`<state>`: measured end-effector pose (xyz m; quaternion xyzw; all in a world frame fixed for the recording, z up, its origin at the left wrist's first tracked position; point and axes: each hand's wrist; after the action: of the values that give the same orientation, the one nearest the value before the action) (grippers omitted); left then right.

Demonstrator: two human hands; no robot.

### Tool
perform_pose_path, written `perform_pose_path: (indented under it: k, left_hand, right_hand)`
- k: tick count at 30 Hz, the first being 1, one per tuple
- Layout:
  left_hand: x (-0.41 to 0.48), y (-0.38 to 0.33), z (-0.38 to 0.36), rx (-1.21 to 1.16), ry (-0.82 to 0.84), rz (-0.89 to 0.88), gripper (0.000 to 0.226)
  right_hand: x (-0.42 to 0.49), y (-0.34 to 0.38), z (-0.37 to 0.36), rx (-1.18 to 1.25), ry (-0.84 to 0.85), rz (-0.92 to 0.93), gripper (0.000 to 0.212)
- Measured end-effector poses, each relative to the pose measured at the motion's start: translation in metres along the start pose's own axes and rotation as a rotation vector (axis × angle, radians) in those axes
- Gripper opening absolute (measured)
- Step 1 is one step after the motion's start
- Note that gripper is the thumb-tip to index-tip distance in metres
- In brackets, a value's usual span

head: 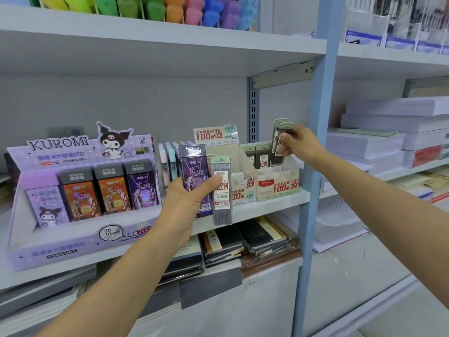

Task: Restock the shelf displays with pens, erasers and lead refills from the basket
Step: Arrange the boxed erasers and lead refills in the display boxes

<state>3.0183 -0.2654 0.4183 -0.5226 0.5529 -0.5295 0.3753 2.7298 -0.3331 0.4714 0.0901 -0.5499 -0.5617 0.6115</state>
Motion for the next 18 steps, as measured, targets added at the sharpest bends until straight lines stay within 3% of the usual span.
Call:
perform_pose_path:
  k: [9,18]
  left_hand:
    - [0.0006,0.0025,-0.0007,-0.006,-0.007,0.03,0.055]
    - [0.0007,0.0027,-0.0014,-0.013,-0.013,0.037,0.052]
  right_hand:
    - [0.0007,-0.0017,-0.0082,-0.098,0.051,0.051,0.016]
    - [0.0005,-0.0047,0.0002,-0.043,0.053,0.062,0.025]
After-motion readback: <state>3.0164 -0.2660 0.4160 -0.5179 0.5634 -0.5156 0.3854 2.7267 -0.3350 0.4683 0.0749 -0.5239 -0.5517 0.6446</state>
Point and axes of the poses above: each hand's wrist, its own x-axis towards the middle knuckle, its own z-axis out of the back of the hand, y = z × x, and after that the axes turned 7 degrees about z, right-handed
